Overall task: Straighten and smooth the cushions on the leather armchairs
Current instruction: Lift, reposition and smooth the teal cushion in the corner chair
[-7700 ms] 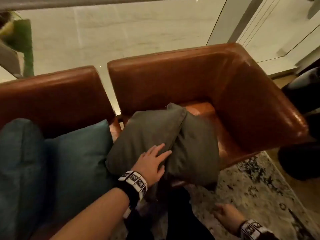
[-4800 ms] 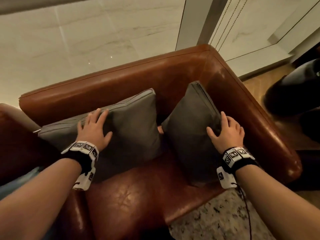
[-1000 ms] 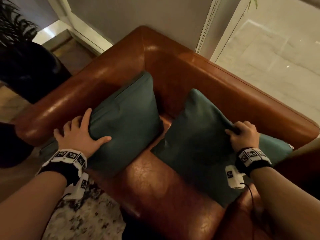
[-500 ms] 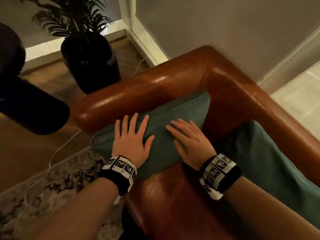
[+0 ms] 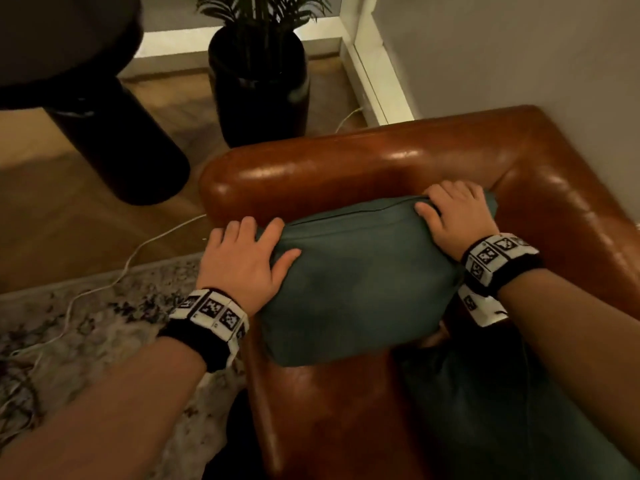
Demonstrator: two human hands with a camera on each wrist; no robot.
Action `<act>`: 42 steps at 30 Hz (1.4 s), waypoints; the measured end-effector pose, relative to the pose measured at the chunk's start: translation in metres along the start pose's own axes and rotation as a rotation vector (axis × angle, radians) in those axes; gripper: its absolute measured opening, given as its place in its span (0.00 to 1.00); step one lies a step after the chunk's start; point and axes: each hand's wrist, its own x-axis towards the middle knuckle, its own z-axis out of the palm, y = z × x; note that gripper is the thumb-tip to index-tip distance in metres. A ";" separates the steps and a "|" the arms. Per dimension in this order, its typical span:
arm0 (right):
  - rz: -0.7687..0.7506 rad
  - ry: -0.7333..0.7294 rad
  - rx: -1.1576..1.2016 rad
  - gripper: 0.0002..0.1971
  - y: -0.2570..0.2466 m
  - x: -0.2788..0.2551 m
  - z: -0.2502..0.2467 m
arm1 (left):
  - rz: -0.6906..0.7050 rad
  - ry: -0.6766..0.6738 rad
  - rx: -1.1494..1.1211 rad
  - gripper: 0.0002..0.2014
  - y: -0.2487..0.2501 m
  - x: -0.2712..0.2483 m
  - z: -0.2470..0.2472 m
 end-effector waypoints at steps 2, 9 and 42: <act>-0.056 0.046 0.028 0.24 -0.001 0.006 0.002 | -0.006 0.009 -0.014 0.28 -0.007 -0.001 0.002; -0.070 -0.017 0.075 0.25 -0.006 0.021 0.004 | -0.152 0.046 -0.098 0.20 0.017 0.006 0.004; -0.486 -0.008 0.048 0.32 -0.145 -0.117 0.074 | -0.217 -0.003 -0.106 0.29 0.018 -0.005 0.045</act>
